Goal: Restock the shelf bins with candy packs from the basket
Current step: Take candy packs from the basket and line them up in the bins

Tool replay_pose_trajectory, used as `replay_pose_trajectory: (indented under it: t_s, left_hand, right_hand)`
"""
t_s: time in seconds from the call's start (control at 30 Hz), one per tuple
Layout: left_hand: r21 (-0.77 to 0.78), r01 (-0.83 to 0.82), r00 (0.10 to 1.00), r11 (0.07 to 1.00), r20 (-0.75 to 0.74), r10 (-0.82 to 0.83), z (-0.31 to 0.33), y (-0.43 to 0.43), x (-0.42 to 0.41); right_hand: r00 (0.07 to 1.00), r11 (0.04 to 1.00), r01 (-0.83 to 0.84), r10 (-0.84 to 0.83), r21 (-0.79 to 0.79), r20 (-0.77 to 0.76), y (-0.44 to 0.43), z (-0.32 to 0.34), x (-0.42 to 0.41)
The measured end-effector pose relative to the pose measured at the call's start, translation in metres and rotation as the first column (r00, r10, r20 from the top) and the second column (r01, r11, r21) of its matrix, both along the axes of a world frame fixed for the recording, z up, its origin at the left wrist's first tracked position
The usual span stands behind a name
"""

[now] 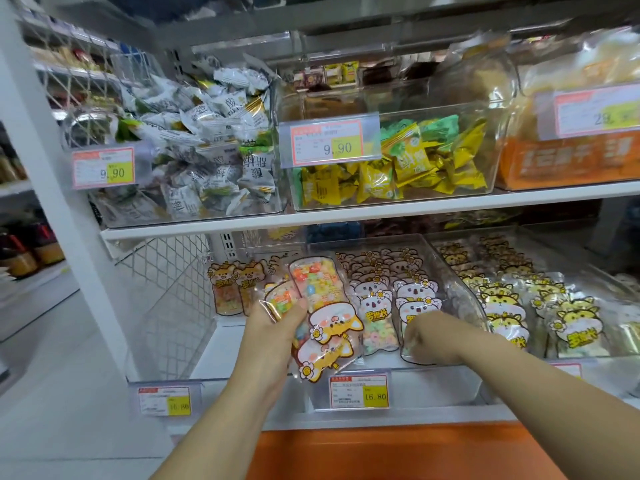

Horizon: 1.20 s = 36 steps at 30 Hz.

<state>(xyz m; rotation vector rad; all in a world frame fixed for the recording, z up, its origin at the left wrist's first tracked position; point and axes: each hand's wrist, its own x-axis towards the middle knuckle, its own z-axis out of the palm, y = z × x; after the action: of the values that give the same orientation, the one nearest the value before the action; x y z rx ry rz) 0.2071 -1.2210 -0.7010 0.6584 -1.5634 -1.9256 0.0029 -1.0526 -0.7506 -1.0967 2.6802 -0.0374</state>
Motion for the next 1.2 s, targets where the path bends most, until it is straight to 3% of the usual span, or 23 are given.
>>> replay_pose_trajectory:
  t_s: [0.07, 0.13, 0.27, 0.33, 0.37, 0.47, 0.53, 0.6, 0.7, 0.8, 0.93, 1.0, 1.1, 1.2]
  left_hand:
    - [0.086, 0.062, 0.998, 0.994, -0.009, -0.062, 0.002, 0.005, 0.010]
    - [0.179, 0.115, 0.993, 0.977, -0.010, -0.116, 0.004, 0.009, 0.024]
    - [0.320, 0.211, 0.971, 0.924, 0.040, -0.235, 0.006, 0.017, 0.057]
    - [0.364, 0.186, 0.966, 0.913, 0.102, -0.237, 0.007, 0.019, 0.075]
    - [0.419, 0.181, 0.961, 0.890, 0.116, -0.251, 0.008, 0.019, 0.081]
    - [0.586, 0.215, 0.946, 0.781, 0.072, -0.315, 0.017, 0.020, 0.101]
    - [0.576, 0.255, 0.919, 0.776, 0.105, -0.380, 0.014, 0.018, 0.114]
    - [0.504, 0.296, 0.876, 0.811, 0.196, -0.442, 0.007, 0.015, 0.125]
    - [0.196, 0.286, 0.877, 0.938, 0.341, -0.339, 0.003, 0.008, 0.140]
    - [0.027, 0.329, 0.889, 0.944, 0.329, -0.319, -0.004, 0.005, 0.150]
    - [0.067, 0.424, 0.861, 0.903, 0.278, -0.425, -0.020, 0.020, 0.159]
    - [0.103, 0.393, 0.883, 0.914, 0.234, -0.406, -0.028, 0.023, 0.161]
    - [0.176, 0.346, 0.906, 0.922, 0.194, -0.377, -0.037, 0.023, 0.162]
    - [0.224, 0.279, 0.929, 0.934, 0.183, -0.321, -0.045, 0.020, 0.162]
  right_hand:
    - [0.984, 0.988, -0.035, 0.007, -0.152, -0.179, 0.002, 0.024, 0.019]
    - [0.928, 0.911, -0.249, 0.128, -0.329, -0.349, 0.003, 0.046, 0.046]
    - [0.759, 0.668, -0.637, 0.459, -0.385, -0.461, 0.001, 0.062, 0.113]
    - [0.689, 0.562, -0.720, 0.514, -0.407, -0.511, -0.004, 0.051, 0.132]
    - [0.705, 0.526, -0.709, 0.526, -0.469, -0.476, -0.004, 0.046, 0.138]
    - [0.869, 0.553, -0.456, 0.445, -0.698, -0.215, -0.002, 0.042, 0.158]
    - [0.950, 0.592, -0.237, 0.308, -0.770, -0.056, 0.001, 0.042, 0.166]
    - [0.963, 0.610, -0.033, 0.231, -0.792, 0.138, 0.006, 0.048, 0.174]
    - [0.869, 0.636, 0.104, 0.316, -0.765, 0.380, 0.010, 0.043, 0.179]
    - [0.750, 0.698, 0.129, 0.395, -0.704, 0.530, 0.010, 0.033, 0.193]
    - [0.618, 0.706, 0.290, 0.377, -0.646, 0.690, 0.003, 0.021, 0.206]
    - [0.560, 0.712, 0.369, 0.342, -0.597, 0.755, 0.001, 0.015, 0.206]
    - [0.400, 0.725, 0.468, 0.336, -0.505, 0.853, 0.003, 0.018, 0.203]
    - [0.305, 0.687, 0.558, 0.351, -0.465, 0.885, 0.004, 0.020, 0.202]
